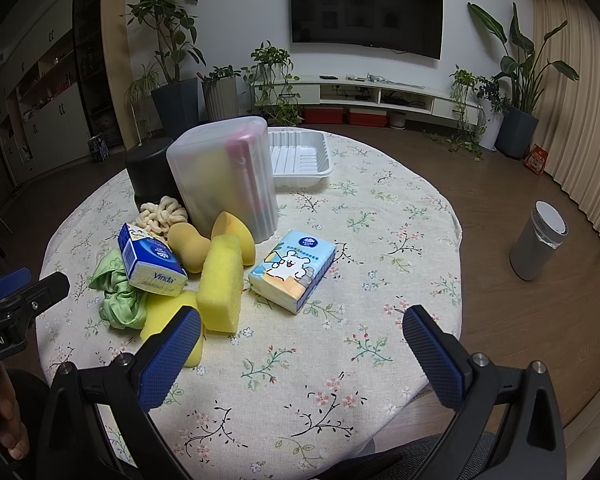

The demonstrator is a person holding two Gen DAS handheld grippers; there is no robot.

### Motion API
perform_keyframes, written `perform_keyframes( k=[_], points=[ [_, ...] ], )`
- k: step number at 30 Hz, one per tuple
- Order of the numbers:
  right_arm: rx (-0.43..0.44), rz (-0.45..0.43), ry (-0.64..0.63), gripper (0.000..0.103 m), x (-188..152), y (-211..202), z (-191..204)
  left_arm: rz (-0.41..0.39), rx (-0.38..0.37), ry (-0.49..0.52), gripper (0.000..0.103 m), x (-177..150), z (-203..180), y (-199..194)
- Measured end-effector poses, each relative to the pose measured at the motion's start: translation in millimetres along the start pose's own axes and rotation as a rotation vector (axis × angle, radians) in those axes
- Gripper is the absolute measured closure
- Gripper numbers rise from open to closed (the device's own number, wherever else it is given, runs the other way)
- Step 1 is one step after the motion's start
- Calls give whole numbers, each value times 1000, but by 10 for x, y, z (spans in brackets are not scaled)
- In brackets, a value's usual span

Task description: Organize soft objects

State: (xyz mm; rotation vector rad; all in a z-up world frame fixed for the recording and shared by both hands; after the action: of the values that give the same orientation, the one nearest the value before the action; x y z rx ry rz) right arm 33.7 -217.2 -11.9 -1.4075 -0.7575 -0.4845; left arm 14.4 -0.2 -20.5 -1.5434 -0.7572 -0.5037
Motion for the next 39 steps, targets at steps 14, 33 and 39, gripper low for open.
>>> perform_keyframes(
  k=[14,33,39],
  points=[
    [-1,0,0,0,-2,4,-2,-1,0,0,0,0,0,-1],
    [0,2,0,0,-9,32,-14,4,-1,2,0,-19,2,-11],
    [24,20,16,0,-24,82,-93,19,-15,29,0,-96,-25,39]
  ],
)
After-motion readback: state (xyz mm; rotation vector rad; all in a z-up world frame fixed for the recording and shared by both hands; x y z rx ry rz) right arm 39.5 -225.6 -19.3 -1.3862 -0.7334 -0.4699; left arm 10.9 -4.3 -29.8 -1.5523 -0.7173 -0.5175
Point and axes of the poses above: each gripper's, at about its wrist camera, not at the fingertips, and y roughly the way its jaws point, z to its left, x to its top, the point moved 2 cm from there along y, roughly the way its jaws point, and after that the axes turned 2 degrees about -y, right-handed, at the moved point
